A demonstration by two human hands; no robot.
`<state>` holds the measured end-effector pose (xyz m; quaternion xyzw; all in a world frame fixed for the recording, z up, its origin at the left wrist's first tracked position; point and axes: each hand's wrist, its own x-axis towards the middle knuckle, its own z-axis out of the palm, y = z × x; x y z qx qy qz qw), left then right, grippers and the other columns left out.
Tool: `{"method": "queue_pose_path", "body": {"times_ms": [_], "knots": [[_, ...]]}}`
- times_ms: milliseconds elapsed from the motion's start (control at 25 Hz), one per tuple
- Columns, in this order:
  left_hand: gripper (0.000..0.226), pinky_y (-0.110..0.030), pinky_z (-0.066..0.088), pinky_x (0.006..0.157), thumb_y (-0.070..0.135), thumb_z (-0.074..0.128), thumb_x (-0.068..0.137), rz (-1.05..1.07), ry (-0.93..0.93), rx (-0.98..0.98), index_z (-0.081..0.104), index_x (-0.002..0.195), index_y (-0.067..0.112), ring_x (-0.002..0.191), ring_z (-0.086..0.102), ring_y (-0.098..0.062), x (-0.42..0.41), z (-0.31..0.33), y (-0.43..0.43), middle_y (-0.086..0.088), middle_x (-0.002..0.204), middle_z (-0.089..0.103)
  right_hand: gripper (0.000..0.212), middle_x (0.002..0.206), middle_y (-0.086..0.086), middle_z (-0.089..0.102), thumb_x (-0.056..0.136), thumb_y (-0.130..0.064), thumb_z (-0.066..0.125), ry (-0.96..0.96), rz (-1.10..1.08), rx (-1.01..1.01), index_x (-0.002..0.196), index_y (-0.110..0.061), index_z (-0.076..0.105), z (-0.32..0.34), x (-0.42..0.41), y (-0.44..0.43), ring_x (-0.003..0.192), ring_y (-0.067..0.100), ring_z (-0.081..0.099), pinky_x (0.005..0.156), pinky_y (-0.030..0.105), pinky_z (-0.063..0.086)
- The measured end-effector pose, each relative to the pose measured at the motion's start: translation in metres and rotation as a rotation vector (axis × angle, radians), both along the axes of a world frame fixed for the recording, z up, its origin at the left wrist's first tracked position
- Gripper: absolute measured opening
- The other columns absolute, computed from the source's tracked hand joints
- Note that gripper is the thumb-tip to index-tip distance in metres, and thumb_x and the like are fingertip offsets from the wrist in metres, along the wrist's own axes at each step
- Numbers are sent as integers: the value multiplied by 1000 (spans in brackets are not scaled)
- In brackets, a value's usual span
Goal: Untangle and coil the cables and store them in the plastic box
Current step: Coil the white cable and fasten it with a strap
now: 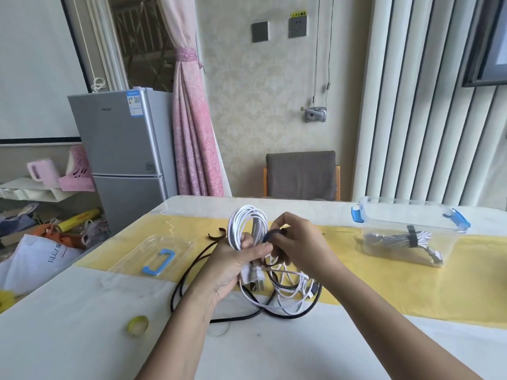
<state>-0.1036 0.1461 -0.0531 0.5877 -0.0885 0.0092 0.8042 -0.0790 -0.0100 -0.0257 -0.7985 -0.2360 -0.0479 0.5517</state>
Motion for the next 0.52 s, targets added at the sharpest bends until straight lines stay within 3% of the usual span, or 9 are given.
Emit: {"method": "queue_pose_path", "body": {"times_ms": [160, 240, 400, 520], "knots": [[25, -27, 53, 56, 7, 72, 69, 95, 42, -208, 48, 66, 11, 57, 60, -16, 19, 6, -26, -9, 62, 56, 9, 67, 8, 64, 82, -13, 67, 245, 219, 364, 86, -7, 62, 13, 4, -31, 62, 16, 59, 63, 23, 49], [18, -25, 53, 54, 12, 69, 69, 135, 72, -327, 50, 67, 9, 54, 59, -14, 26, 6, -38, -6, 60, 57, 20, 78, 17, 64, 74, -13, 71, 284, 370, 442, 93, -9, 65, 12, 3, -42, 68, 15, 62, 67, 21, 51], [18, -20, 47, 48, 16, 67, 75, 207, 113, -386, 55, 61, 12, 51, 50, -13, 32, -6, -55, -1, 57, 49, 22, 86, 31, 63, 74, -3, 75, 125, 428, 128, 95, -11, 73, -2, 1, -41, 72, 16, 56, 76, 28, 49], [16, -23, 50, 53, 13, 65, 81, 293, 123, -407, 52, 71, 10, 56, 54, -15, 32, -9, -60, -1, 63, 53, 27, 89, 9, 70, 74, 3, 74, 117, 458, 98, 98, -10, 72, -6, 2, -38, 83, 13, 59, 85, 33, 50]]}}
